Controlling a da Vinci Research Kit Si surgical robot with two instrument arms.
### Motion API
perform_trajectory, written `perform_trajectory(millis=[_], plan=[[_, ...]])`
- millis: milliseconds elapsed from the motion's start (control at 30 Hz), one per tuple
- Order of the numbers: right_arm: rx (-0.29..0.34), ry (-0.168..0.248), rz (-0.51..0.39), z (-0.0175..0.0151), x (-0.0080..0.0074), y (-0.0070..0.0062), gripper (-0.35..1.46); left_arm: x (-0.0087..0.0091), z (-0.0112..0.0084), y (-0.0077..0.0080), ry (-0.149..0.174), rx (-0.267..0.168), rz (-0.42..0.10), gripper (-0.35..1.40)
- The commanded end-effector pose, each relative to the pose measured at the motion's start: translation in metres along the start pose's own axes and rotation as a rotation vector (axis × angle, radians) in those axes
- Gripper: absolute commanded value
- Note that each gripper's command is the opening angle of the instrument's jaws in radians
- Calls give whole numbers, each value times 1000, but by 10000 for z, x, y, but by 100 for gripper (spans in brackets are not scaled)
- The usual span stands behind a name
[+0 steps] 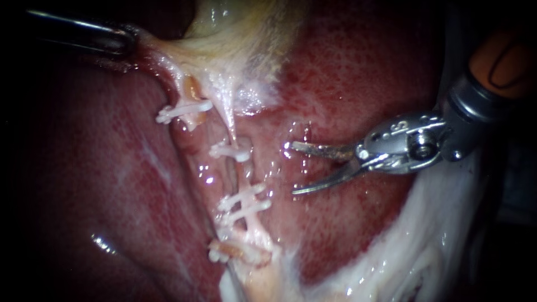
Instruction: Go to the cutting position right tube
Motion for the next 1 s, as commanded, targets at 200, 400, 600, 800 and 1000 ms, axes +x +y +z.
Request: perform_trajectory(millis=[200,400,600,800,1000], plan=[[60,-19,63,12,-10,11,140,0,0,0,0,1,0,-35],[107,-37,96,35,-17,26,140,1,0,0,0,1,0,-35],[142,-48,115,63,-22,35,140,1,0,1,0,1,0,-35],[222,-1,102,80,-21,36,140,1,0,1,0,1,0,-35],[317,54,88,89,-12,32,137,1,0,1,0,1,0,-35]])
